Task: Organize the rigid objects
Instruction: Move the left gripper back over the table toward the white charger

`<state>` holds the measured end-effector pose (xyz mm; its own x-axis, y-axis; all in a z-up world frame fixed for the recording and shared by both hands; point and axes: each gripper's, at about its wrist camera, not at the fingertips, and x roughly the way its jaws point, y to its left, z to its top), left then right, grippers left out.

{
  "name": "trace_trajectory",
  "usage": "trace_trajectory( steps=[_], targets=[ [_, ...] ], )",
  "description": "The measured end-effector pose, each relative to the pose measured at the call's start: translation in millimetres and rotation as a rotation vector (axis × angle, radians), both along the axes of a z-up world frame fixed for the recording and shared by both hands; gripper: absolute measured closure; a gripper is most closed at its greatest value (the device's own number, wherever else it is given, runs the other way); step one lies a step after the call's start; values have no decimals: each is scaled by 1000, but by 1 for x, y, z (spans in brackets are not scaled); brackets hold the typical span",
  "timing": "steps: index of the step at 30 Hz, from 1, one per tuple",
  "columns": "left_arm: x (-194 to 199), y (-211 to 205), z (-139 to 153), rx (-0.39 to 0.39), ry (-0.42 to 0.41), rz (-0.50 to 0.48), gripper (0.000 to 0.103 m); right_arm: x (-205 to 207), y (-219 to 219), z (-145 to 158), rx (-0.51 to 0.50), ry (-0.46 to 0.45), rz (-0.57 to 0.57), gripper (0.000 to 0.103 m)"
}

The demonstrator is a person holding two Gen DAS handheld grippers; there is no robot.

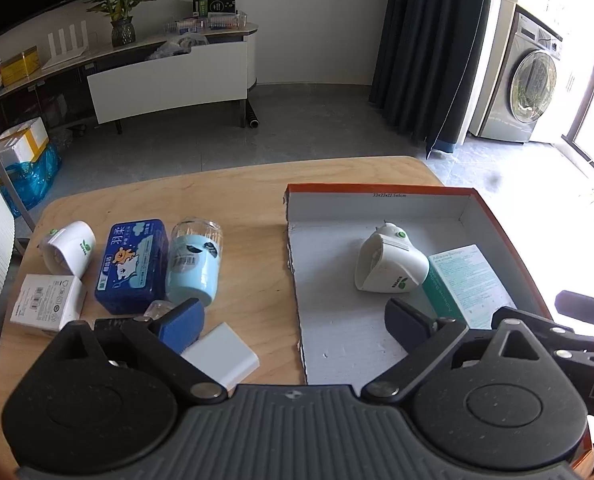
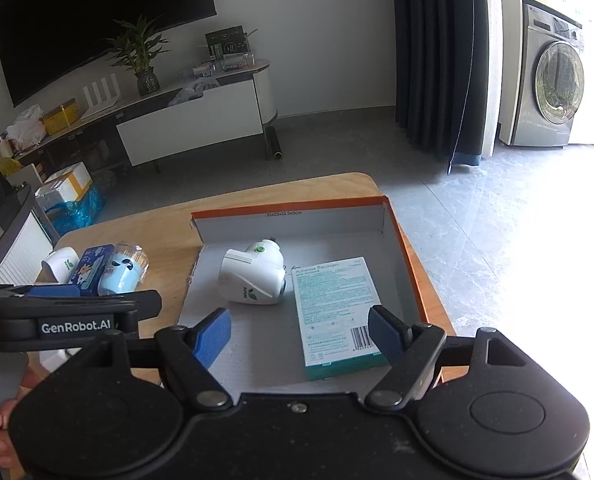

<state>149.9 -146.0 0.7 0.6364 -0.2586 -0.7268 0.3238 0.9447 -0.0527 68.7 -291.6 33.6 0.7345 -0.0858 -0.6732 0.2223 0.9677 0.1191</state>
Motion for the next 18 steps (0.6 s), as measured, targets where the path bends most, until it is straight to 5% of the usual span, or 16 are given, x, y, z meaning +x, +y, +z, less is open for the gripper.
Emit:
trace_trajectory(
  steps=[18],
  targets=[
    [-26, 50, 3, -12, -35, 68, 3, -6, 53, 5, -10, 4, 103, 12]
  ],
)
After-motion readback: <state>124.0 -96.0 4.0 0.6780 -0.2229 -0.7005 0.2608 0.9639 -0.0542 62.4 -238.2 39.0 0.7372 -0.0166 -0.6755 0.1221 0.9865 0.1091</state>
